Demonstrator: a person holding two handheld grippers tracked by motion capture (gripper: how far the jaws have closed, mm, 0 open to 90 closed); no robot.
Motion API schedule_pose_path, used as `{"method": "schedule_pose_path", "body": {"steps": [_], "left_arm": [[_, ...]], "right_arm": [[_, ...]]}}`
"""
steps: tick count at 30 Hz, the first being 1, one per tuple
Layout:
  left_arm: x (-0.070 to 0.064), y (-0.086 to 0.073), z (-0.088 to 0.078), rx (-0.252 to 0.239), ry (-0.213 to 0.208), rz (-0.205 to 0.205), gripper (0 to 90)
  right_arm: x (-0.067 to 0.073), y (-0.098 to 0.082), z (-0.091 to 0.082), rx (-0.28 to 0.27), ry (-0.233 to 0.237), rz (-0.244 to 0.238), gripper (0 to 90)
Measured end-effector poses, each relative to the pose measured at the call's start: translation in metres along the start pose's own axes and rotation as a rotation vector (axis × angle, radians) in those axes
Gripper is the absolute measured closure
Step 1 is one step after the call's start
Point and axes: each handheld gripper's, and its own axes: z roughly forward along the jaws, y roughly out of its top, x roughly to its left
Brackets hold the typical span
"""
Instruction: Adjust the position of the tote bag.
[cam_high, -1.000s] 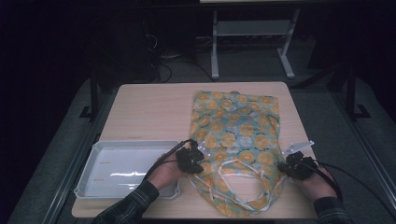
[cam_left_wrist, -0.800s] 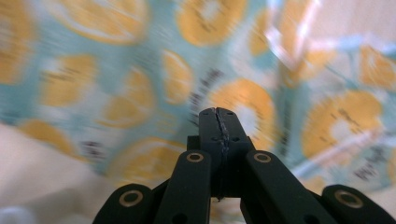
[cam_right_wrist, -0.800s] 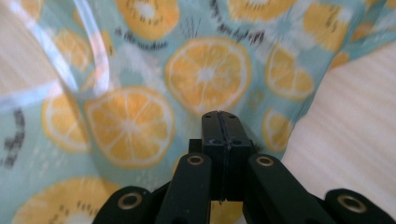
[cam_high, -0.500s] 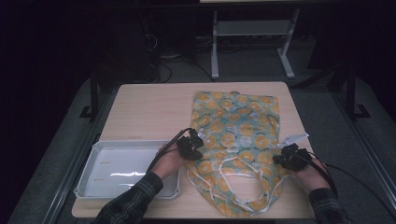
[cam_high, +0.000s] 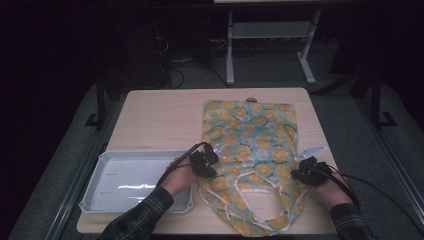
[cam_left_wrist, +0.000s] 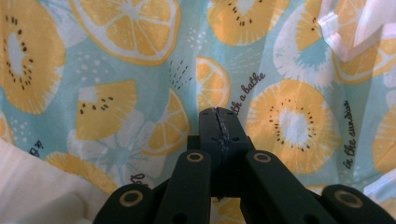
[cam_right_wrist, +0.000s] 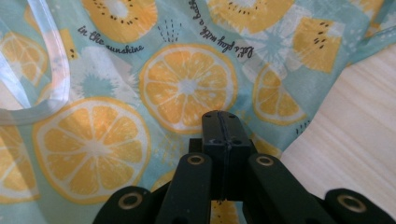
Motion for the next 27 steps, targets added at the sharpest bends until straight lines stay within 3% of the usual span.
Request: {"method": "schedule_pose_path", "body": {"steps": [21,24,27], "left_arm": [[-0.025,-0.03,-0.013,0.008,-0.089,0.018,90.0],[-0.024,-0.032,-0.023,-0.024,-0.097,0.021,90.0],[-0.03,-0.035,-0.037,-0.091,-0.112,0.016,87.4]], "right_arm": [[0.042,-0.023,-0.019,0.034,0.059,-0.092,89.7],[0.041,-0.023,-0.019,0.025,0.064,-0.099,89.7],[0.038,-0.022,-0.025,-0.009,0.075,-0.08,89.7]]}}
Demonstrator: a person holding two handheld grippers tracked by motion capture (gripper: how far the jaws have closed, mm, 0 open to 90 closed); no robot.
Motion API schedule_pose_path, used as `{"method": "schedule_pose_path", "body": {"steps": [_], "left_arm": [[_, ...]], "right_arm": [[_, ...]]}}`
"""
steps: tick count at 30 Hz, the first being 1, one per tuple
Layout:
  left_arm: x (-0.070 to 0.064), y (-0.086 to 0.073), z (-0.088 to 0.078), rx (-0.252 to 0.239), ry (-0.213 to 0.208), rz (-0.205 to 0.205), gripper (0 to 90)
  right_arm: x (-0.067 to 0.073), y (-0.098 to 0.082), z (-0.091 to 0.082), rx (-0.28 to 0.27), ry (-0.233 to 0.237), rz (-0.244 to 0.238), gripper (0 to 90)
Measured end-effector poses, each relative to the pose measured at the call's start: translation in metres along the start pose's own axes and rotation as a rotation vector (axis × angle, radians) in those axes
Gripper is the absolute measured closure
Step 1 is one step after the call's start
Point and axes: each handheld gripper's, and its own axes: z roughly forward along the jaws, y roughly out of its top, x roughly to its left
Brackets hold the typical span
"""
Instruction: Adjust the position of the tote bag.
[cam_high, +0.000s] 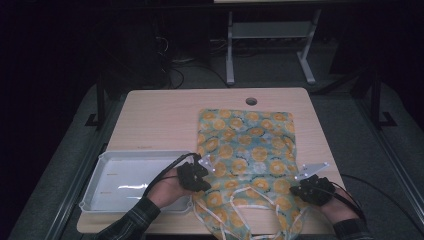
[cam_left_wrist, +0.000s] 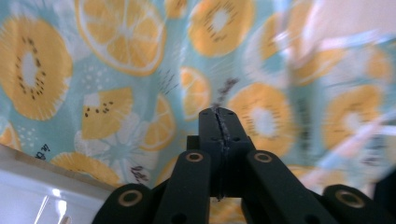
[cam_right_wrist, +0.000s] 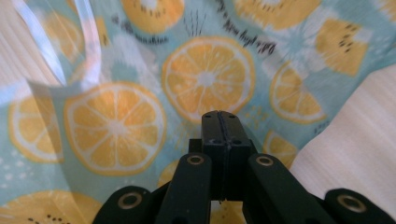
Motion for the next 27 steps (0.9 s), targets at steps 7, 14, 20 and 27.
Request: {"method": "schedule_pose_path", "body": {"steps": [7,14,20,27], "left_arm": [[-0.022,-0.01,0.005,-0.002,-0.008,0.044,62.2],[-0.029,-0.013,0.014,-0.011,0.002,0.073,37.6],[-0.031,-0.013,0.024,0.031,0.007,0.107,30.7],[-0.034,-0.011,0.03,0.055,0.037,0.136,28.4]], "right_arm": [[-0.001,-0.001,-0.002,-0.006,0.018,0.0,88.8],[-0.001,0.001,-0.002,-0.015,0.028,-0.005,87.0],[-0.002,0.0,-0.002,-0.015,0.032,-0.005,86.8],[-0.003,-0.001,-0.005,-0.022,0.032,-0.007,86.6]]}}
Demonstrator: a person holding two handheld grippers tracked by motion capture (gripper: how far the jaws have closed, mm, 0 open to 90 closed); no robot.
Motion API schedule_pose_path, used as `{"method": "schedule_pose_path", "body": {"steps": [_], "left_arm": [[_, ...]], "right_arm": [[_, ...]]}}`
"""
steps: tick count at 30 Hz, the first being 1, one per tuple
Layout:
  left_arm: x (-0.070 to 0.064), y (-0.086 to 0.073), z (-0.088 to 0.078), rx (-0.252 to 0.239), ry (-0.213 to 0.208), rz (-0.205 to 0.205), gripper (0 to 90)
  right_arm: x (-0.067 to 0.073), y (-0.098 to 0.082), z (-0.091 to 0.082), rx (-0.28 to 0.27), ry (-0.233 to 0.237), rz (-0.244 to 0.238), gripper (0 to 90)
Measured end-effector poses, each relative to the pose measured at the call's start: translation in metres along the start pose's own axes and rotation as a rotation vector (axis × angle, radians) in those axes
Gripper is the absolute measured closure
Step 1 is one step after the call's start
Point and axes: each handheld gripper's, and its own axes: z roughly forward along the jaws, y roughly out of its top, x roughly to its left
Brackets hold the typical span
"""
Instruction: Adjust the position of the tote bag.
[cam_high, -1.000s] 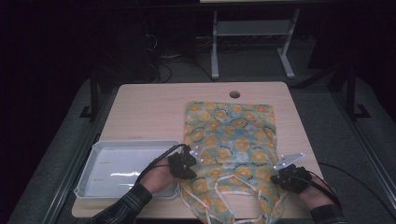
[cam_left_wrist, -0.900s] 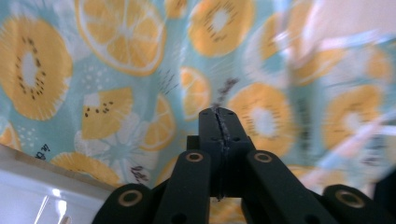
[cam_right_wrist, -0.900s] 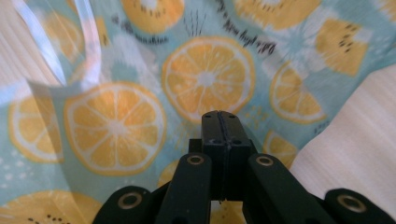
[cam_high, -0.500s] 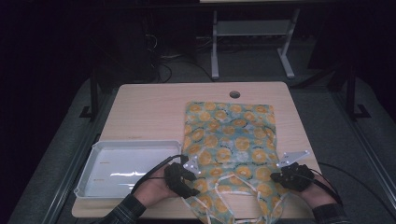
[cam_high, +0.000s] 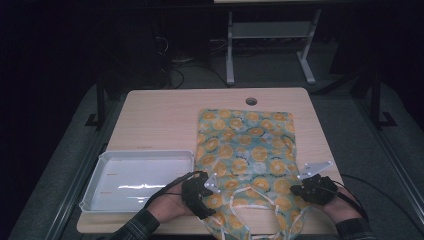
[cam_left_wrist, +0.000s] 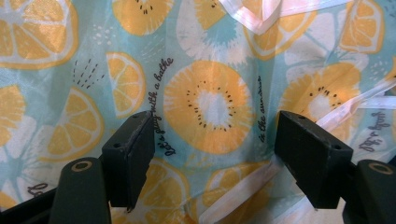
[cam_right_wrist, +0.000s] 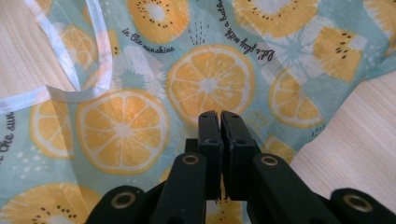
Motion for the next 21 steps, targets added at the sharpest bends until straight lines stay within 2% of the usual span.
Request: {"method": "schedule_pose_path", "body": {"steps": [3,8,13,16,21], "left_arm": [[-0.001,0.001,0.0,0.009,0.007,-0.001,28.9],[0.0,0.003,-0.002,0.013,0.011,-0.006,41.9],[0.004,0.005,-0.004,0.02,0.013,-0.011,58.3],[0.007,0.006,-0.004,0.024,0.018,-0.023,67.0],[0.012,0.006,-0.004,0.023,0.023,-0.048,79.9]], "right_arm": [[0.0,0.0,-0.001,-0.006,0.002,0.005,84.8],[-0.001,-0.002,-0.009,-0.018,0.016,-0.007,76.6],[0.0,-0.007,-0.016,-0.04,0.037,-0.031,60.6],[0.003,-0.011,-0.018,-0.031,0.069,-0.05,51.3],[0.009,-0.017,-0.016,-0.024,0.096,-0.094,38.8]]}}
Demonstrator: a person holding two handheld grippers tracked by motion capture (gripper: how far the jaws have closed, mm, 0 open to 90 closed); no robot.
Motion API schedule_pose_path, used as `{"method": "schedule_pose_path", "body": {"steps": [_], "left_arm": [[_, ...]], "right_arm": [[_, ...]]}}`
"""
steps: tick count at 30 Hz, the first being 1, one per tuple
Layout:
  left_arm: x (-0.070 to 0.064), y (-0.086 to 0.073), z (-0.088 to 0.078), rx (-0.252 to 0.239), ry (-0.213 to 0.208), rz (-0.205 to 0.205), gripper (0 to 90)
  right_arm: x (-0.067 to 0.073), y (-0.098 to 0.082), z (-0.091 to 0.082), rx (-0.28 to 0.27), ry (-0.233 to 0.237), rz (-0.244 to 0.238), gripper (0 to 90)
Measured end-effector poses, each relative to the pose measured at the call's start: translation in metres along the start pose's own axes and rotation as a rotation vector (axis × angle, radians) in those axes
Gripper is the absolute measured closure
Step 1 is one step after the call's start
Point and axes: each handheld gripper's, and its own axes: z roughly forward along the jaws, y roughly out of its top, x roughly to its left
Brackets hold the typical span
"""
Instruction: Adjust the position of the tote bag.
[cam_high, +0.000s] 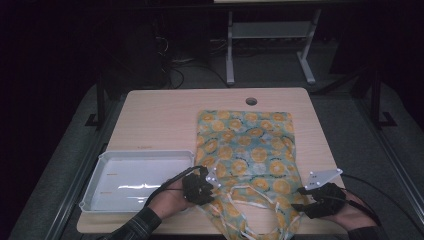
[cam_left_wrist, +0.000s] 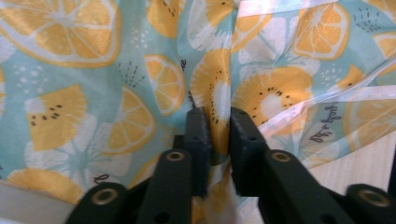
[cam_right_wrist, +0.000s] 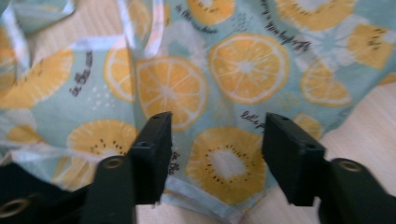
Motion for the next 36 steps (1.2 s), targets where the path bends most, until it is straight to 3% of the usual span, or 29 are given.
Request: {"method": "schedule_pose_path", "body": {"steps": [10,14,16,21,30,36], "left_arm": [[0.005,-0.001,0.0,-0.006,-0.011,-0.03,87.3],[0.007,-0.002,0.0,-0.012,-0.021,-0.04,88.1],[0.007,-0.002,0.0,-0.013,-0.021,-0.039,88.3],[0.007,-0.002,0.0,-0.015,-0.021,-0.038,88.6],[0.01,-0.003,0.0,-0.019,-0.037,-0.048,89.1],[0.009,-0.003,0.0,-0.019,-0.052,-0.05,89.6]], "right_arm": [[0.001,0.002,0.019,0.047,0.04,-0.058,27.6],[0.0,0.0,0.024,0.065,0.034,-0.097,27.0],[0.002,0.0,0.024,0.064,0.042,-0.094,28.8],[0.0,0.0,0.022,0.047,0.039,-0.076,43.2],[-0.003,0.004,0.021,0.046,0.035,-0.057,81.5],[-0.007,0.004,0.022,0.045,0.049,-0.027,88.5]]}}
